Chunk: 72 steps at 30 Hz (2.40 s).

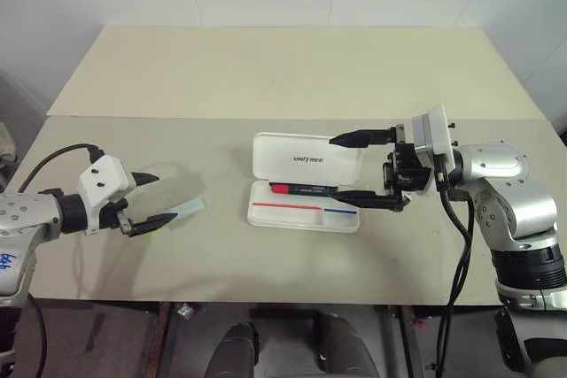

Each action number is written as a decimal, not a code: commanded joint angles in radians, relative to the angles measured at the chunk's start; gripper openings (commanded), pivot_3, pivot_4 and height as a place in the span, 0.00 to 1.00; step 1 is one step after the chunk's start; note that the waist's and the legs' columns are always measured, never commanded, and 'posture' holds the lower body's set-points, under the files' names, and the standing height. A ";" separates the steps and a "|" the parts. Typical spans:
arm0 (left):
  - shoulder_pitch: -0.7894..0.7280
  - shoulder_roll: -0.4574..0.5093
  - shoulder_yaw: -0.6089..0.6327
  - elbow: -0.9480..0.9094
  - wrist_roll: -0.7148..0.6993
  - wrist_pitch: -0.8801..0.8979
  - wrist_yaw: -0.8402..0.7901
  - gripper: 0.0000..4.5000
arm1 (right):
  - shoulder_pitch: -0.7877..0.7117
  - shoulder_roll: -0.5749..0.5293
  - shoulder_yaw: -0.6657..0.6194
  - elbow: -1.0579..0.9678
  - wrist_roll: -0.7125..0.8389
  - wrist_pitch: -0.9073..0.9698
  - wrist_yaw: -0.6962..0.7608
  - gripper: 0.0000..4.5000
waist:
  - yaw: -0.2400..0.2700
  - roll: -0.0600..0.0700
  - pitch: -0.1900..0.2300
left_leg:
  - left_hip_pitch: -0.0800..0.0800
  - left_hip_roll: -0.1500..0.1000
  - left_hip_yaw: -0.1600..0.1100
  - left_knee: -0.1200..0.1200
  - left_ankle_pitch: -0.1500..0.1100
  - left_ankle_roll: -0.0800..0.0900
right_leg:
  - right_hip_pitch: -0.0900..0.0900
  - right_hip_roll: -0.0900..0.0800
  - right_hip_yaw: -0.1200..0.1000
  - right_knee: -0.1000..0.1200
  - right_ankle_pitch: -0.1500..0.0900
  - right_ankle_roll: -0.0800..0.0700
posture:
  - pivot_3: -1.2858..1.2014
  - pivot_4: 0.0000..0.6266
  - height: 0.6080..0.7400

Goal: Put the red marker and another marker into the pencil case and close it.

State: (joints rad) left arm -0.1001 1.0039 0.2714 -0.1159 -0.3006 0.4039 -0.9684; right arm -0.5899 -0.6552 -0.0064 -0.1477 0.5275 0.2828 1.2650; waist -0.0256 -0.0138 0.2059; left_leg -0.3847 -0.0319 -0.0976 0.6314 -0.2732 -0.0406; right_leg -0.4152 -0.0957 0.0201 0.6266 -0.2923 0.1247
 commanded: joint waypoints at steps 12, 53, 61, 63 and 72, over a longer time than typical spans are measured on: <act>-0.020 0.006 -0.149 0.119 0.125 -0.096 -0.035 1.00 | 0.056 -0.041 -0.048 -0.085 0.003 -0.027 -0.057 0.99 | 0.001 0.000 0.000 | 0.000 0.000 0.000 0.000 0.000 0.000 | 0.000 0.000 0.000 -0.001 0.000 0.000 | 0.52 0.24 1.00; -0.539 -0.197 -0.422 0.068 0.067 -0.151 -0.280 0.25 | 0.451 -0.139 -0.221 -0.081 -0.080 -0.152 -0.152 1.00 | 0.025 0.000 0.000 | -0.002 -0.002 0.001 0.003 0.006 0.003 | 0.003 0.001 0.000 -0.004 0.010 0.002 | 0.52 0.24 1.00; -0.665 -0.357 -0.547 0.168 0.125 -0.140 -0.270 0.25 | 0.594 -0.115 -0.284 -0.190 -0.069 -0.142 -0.227 1.00 | 0.020 0.000 0.000 | 0.000 -0.002 0.004 0.005 0.007 0.004 | 0.004 0.002 0.005 -0.003 0.012 0.004 | 0.52 0.24 1.00; -0.680 -0.383 -0.561 0.191 0.138 -0.146 -0.268 0.25 | 0.620 -0.110 -0.290 -0.210 -0.068 -0.143 -0.245 1.00 | 0.021 0.000 0.000 | 0.000 -0.003 0.004 0.006 0.007 0.004 | 0.004 0.002 0.006 -0.003 0.012 0.004 | 0.52 0.24 1.00; -0.693 -0.414 -0.610 0.284 0.198 -0.179 -0.290 0.25 | 0.683 -0.089 -0.304 -0.272 -0.066 -0.137 -0.311 1.00 | 0.023 0.000 0.000 | 0.000 -0.004 0.005 0.007 0.007 0.005 | 0.004 0.002 0.009 -0.004 0.013 0.006 | 0.52 0.24 1.00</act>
State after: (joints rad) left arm -0.7737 0.5901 -0.3390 0.1651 -0.1142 0.2474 -1.2488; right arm 0.0908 -0.7491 -0.2830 -0.3793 0.4416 0.1536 0.9690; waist -0.0030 -0.0142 0.2061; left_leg -0.3851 -0.0357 -0.0930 0.6382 -0.2663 -0.0359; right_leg -0.4113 -0.0934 0.0291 0.6229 -0.2790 0.1310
